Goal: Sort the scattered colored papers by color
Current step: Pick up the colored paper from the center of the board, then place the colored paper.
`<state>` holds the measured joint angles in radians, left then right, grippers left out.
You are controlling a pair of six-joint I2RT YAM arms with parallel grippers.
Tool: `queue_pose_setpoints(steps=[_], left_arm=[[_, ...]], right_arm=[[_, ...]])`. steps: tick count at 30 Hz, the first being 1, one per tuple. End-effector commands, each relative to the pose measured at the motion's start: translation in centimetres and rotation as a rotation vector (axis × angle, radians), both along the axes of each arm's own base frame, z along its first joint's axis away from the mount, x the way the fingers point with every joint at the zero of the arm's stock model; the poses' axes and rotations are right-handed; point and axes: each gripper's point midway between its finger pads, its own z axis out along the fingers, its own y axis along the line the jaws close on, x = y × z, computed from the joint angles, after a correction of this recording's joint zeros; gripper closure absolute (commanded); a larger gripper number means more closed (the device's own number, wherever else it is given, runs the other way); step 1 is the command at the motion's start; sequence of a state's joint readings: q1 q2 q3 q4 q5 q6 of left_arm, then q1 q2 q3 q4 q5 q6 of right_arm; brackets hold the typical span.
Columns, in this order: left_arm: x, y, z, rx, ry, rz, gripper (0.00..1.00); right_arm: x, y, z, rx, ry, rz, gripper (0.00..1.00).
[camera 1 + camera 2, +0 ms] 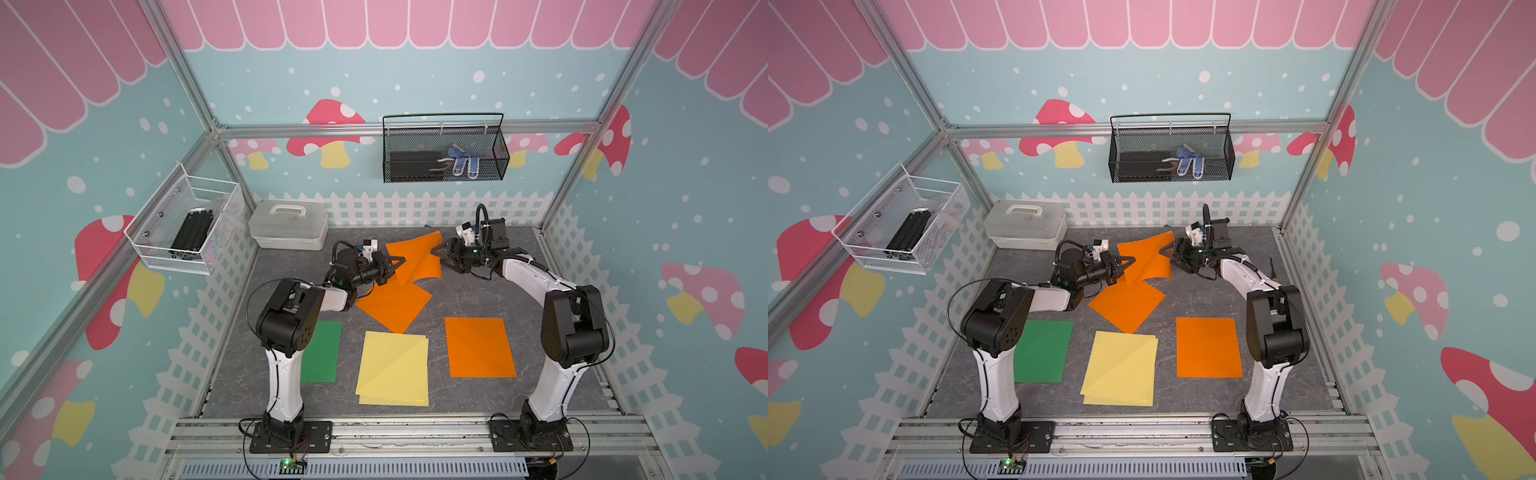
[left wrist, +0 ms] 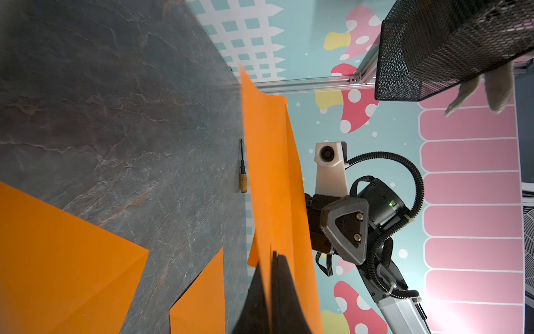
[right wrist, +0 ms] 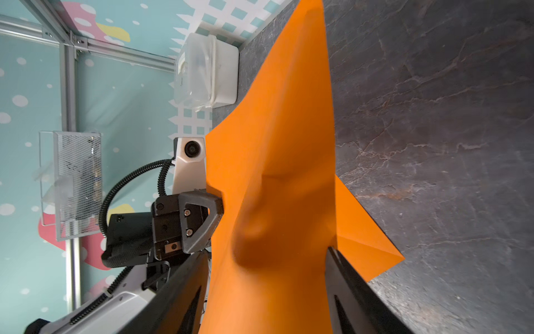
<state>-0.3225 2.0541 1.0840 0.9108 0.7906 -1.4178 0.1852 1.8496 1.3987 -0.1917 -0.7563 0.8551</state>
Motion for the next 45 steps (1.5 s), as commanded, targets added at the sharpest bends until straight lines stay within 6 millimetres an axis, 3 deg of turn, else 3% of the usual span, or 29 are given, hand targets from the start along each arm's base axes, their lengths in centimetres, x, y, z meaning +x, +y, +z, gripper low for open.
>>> queue_pose_setpoints(steps=[1, 7, 10, 15, 22, 28, 34, 40, 43, 45], left_arm=[[-0.2, -0.7, 2.1, -0.022, -0.062, -0.044, 1.0], [-0.8, -1.4, 3.7, -0.007, -0.094, -0.078, 1.0], [-1.7, -3.2, 4.4, 0.015, -0.113, -0.127, 1.0], [-4.2, -7.3, 5.5, 0.024, -0.135, -0.21, 1.0], [-7.8, -13.7, 8.8, -0.008, -0.187, -0.313, 1.0], [-10.0, -16.7, 10.4, -0.04, -0.19, -0.335, 1.0], [-13.1, -18.7, 7.5, -0.071, -0.101, -0.277, 1.0], [-16.6, -21.4, 1.0, -0.004, -0.001, -0.226, 1.0], [-17.5, -22.6, -2.1, 0.025, 0.049, -0.223, 1.0], [-17.4, -22.3, -4.3, 0.05, 0.077, -0.182, 1.0]], right_arm=[[-0.8, -2.5, 0.7, -0.195, -0.058, -0.049, 0.28], [-2.7, -9.5, 1.4, -0.543, -0.057, -0.219, 0.25], [-4.3, -11.7, 2.6, -0.622, -0.067, -0.277, 0.24], [-6.8, -13.0, 4.4, -0.646, -0.103, -0.31, 0.24], [-10.0, -14.1, 6.6, -0.657, -0.155, -0.349, 0.23], [-12.1, -14.7, 8.4, -0.649, -0.19, -0.372, 0.23], [-13.6, -15.1, 10.6, -0.631, -0.245, -0.409, 0.21], [-14.3, -14.6, 9.4, -0.6, -0.214, -0.39, 0.2], [-14.5, -14.2, 8.9, -0.576, -0.205, -0.378, 0.2], [-14.9, -14.2, 8.8, -0.573, -0.207, -0.379, 0.2]])
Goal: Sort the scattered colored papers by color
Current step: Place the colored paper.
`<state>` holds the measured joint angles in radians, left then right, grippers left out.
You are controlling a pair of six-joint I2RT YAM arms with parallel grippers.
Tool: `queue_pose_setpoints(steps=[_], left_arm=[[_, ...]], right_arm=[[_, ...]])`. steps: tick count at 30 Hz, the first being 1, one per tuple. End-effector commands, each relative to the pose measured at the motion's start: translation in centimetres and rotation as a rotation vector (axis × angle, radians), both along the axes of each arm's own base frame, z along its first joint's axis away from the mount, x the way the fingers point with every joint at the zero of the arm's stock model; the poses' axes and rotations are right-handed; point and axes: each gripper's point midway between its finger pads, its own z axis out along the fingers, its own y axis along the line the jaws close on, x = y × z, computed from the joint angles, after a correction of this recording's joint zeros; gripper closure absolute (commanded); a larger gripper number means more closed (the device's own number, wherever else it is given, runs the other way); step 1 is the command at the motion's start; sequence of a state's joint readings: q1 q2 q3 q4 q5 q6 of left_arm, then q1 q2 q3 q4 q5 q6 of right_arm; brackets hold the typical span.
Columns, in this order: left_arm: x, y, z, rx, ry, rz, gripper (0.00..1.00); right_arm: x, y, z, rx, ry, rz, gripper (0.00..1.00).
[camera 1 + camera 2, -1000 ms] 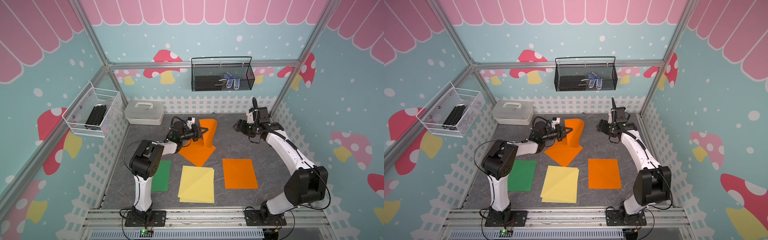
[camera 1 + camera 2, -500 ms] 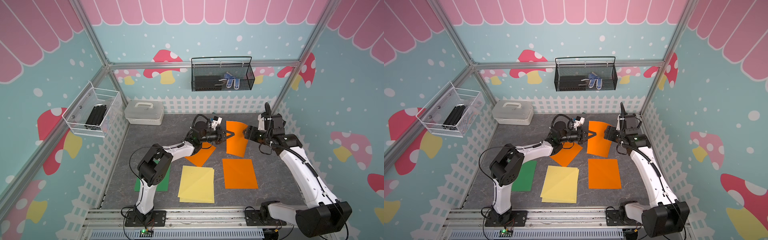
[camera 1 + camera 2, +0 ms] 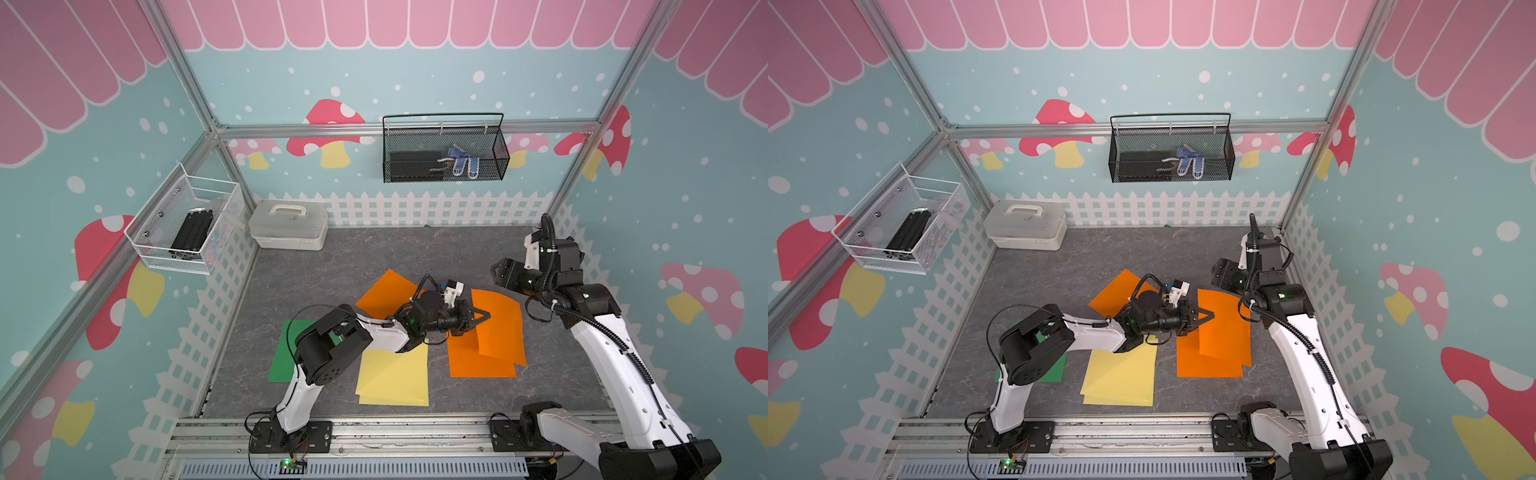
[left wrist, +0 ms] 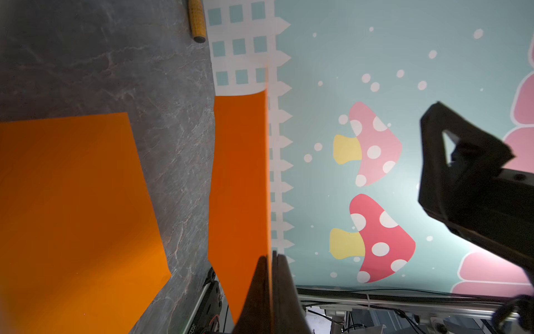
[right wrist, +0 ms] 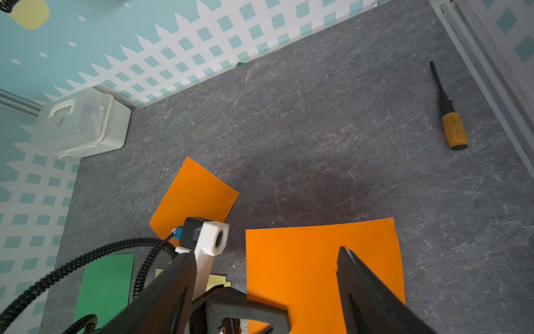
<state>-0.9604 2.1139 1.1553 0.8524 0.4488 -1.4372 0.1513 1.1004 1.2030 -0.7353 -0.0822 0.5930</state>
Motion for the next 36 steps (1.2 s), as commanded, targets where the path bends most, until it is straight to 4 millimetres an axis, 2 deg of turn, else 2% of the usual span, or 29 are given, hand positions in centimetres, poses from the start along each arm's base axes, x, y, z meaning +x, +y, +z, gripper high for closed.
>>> queue_pose_setpoints(steps=[1, 9, 15, 25, 36], left_arm=[[1.9, 0.9, -3.1, 0.024, 0.038, 0.121, 1.0], [2.0, 1.1, -5.7, 0.081, 0.062, 0.143, 1.0], [1.9, 1.4, -6.0, 0.09, 0.065, 0.14, 1.0], [0.4, 2.9, -6.3, 0.151, 0.054, 0.112, 1.0], [0.3, 3.7, -7.2, 0.153, 0.071, 0.127, 1.0]], right_arm=[[-1.0, 0.1, -0.3, 0.022, 0.009, -0.001, 0.2], [-1.9, 0.0, -0.7, 0.024, 0.01, 0.002, 0.2], [-1.7, 0.1, -0.8, 0.026, 0.016, 0.004, 0.2], [-1.6, 0.1, -1.1, 0.025, 0.024, 0.004, 0.2], [-1.5, 0.1, -1.1, 0.024, 0.025, 0.005, 0.2]])
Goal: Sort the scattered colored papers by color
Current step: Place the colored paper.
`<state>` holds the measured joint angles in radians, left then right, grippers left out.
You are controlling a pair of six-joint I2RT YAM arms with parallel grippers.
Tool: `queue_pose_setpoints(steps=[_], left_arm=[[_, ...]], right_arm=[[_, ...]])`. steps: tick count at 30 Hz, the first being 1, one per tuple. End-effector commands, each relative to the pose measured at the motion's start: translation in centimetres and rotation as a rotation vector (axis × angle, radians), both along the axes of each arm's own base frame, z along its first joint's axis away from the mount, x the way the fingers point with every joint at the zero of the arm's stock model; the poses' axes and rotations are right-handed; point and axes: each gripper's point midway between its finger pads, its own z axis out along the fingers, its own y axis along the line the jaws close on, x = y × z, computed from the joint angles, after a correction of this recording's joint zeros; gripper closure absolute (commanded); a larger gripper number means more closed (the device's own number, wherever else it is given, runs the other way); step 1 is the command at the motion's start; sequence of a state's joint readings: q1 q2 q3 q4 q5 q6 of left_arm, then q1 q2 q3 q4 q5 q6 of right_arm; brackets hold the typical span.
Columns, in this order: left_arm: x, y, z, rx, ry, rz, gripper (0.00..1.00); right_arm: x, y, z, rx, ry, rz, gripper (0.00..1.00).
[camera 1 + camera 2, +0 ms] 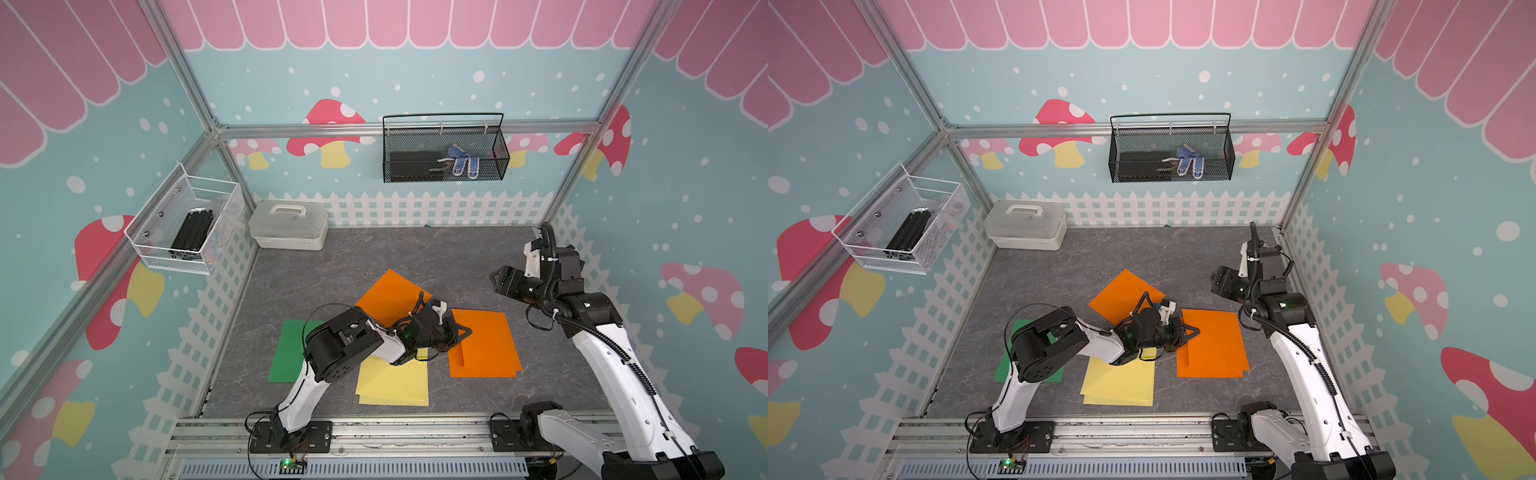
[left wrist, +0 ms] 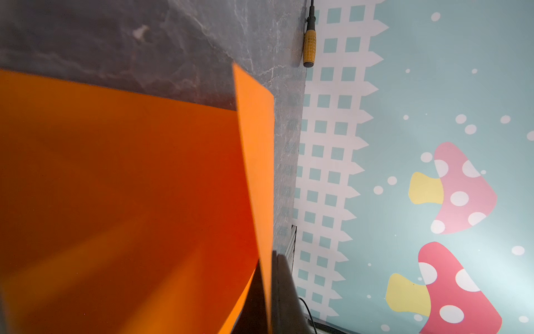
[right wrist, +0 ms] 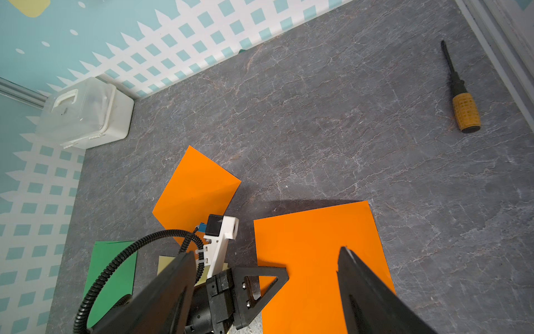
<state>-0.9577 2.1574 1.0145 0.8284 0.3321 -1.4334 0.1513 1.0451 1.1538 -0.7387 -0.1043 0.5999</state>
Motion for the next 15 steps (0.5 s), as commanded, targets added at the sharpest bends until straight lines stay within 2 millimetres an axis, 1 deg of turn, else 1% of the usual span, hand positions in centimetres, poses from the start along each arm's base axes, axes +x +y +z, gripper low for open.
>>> queue_pose_setpoints(steps=[1, 4, 13, 15], left_arm=[[0.24, 0.84, 1.15, -0.026, -0.024, 0.022, 1.0], [0.4, 1.22, 0.89, -0.023, -0.02, 0.026, 1.0], [0.42, 1.34, 0.66, -0.026, -0.015, 0.027, 1.0], [0.4, 1.5, 0.66, -0.024, -0.015, 0.031, 0.91]], right_arm=[[-0.13, -0.02, -0.7, 0.005, 0.027, -0.005, 0.2], [-0.08, 0.08, -0.86, 0.009, 0.029, -0.003, 0.2], [0.17, 0.04, -0.98, 0.005, 0.033, -0.006, 0.2], [0.23, 0.02, -1.02, 0.004, 0.033, -0.006, 0.2]])
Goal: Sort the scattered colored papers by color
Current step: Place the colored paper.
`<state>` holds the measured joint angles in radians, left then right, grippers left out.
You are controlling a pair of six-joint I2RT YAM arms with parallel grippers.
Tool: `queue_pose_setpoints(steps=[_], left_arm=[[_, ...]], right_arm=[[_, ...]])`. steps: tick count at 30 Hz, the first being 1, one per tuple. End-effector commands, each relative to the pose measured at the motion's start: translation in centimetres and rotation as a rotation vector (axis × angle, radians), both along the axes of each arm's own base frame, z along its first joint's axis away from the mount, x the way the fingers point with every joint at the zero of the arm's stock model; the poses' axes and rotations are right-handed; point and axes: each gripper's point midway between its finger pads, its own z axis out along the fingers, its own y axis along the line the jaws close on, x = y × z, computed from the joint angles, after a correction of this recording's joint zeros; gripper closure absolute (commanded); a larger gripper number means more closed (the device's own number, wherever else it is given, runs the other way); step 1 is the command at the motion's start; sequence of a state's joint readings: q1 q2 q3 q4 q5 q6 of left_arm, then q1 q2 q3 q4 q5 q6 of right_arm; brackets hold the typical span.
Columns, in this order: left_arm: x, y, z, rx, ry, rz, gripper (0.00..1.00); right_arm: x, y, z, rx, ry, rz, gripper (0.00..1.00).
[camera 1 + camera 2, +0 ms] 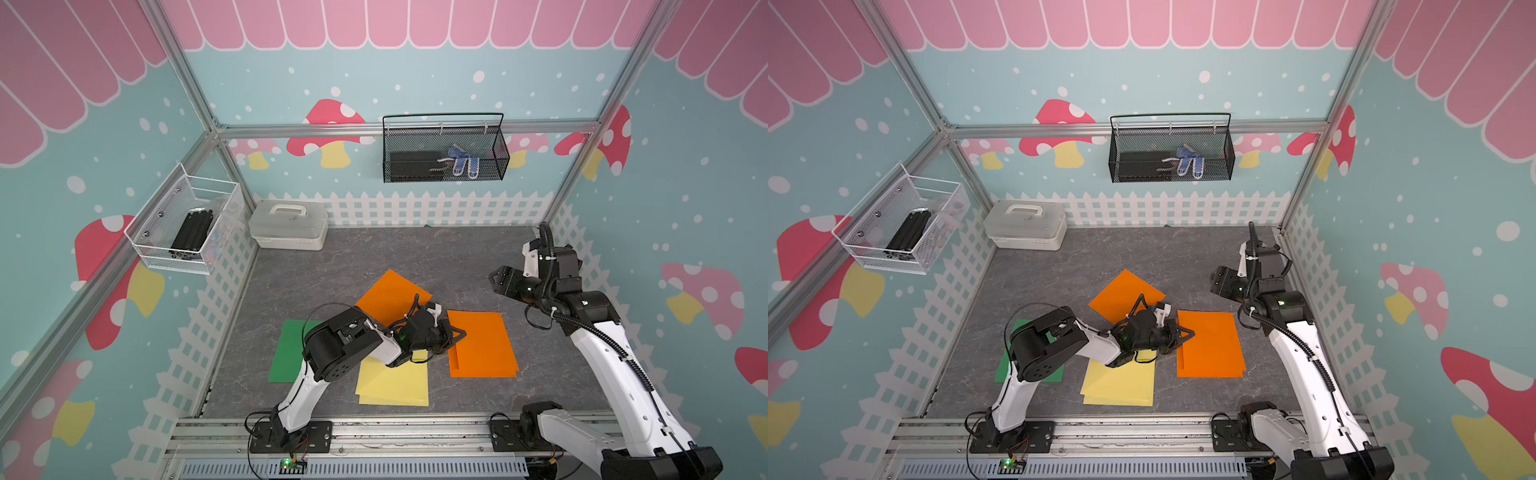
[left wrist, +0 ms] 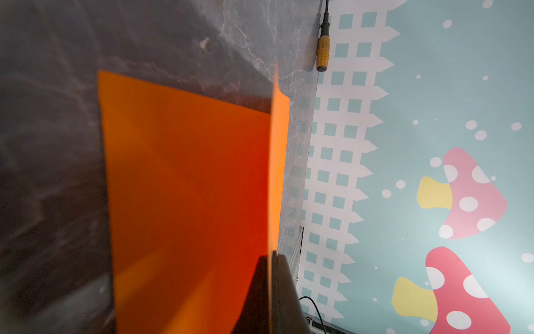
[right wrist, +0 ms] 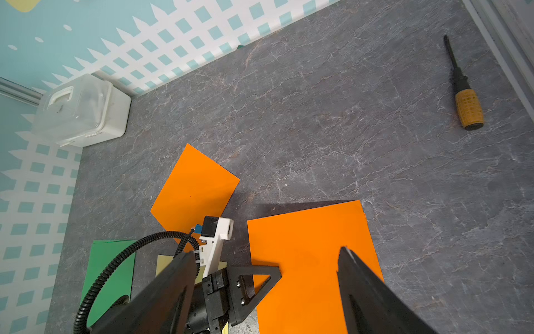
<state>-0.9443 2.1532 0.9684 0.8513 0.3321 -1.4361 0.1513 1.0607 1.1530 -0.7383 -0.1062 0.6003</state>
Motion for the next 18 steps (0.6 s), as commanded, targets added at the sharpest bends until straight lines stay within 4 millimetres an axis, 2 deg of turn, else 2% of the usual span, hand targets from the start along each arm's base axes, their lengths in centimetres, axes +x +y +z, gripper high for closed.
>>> queue_pose_setpoints(steps=[1, 10, 18], left_arm=[[0.3, 0.3, 1.7, -0.038, -0.028, 0.014, 0.91], [0.0, 1.5, 1.5, 0.024, -0.028, 0.018, 0.68], [-0.1, 3.2, 1.5, 0.164, -0.052, 0.014, 0.58]], right_arm=[[0.0, -0.1, -0.6, 0.005, 0.02, -0.008, 0.2], [0.1, -0.1, -0.5, 0.005, 0.016, -0.012, 0.2], [0.2, 0.1, -0.7, 0.018, 0.019, -0.008, 0.2]])
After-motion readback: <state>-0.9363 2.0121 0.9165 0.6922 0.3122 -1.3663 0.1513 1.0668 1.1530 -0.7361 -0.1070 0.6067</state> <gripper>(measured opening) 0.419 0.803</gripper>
